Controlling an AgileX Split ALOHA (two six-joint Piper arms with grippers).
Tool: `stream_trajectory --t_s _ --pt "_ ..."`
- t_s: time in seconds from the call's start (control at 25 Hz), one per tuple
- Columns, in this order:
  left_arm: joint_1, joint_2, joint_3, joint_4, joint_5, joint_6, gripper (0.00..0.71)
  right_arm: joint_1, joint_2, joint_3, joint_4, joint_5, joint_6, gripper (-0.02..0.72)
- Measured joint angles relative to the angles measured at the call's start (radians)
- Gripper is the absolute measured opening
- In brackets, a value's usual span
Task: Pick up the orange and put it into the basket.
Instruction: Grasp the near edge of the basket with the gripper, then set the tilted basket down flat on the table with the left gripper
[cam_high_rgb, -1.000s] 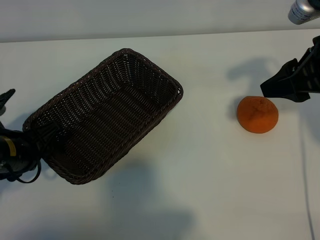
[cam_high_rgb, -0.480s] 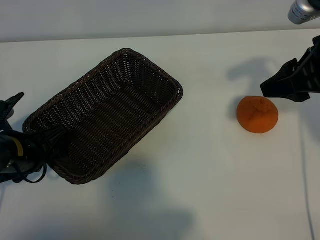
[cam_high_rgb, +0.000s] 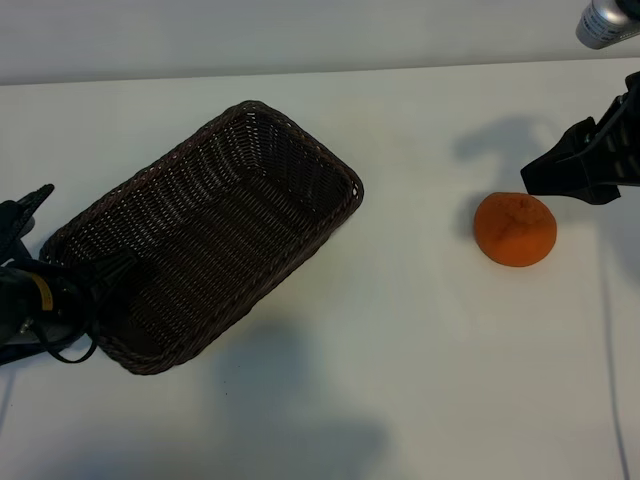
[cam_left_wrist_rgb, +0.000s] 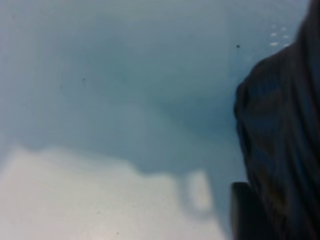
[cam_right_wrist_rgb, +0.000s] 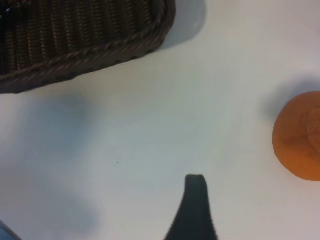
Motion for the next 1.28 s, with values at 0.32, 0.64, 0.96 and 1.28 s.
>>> stream_trajectory --t_s 0.32,0.64,0.96,1.28 --pt "0.000 0.000 0.000 -0.010 -0.014 -0.016 0.138 0.000 0.000 0.000 0.000 0.000 0.000 0.579" --pt "0.000 -0.054 0.002 -0.019 -0.035 0.029 0.135 0.000 0.000 0.000 0.000 0.000 0.000 0.579" --pt "0.000 -0.179 0.009 -0.185 0.033 0.263 0.135 0.000 0.000 0.000 0.000 0.000 0.000 0.579" --pt "0.000 -0.211 0.010 -0.446 0.021 0.529 0.135 0.000 0.000 0.000 0.000 0.000 0.000 0.579"
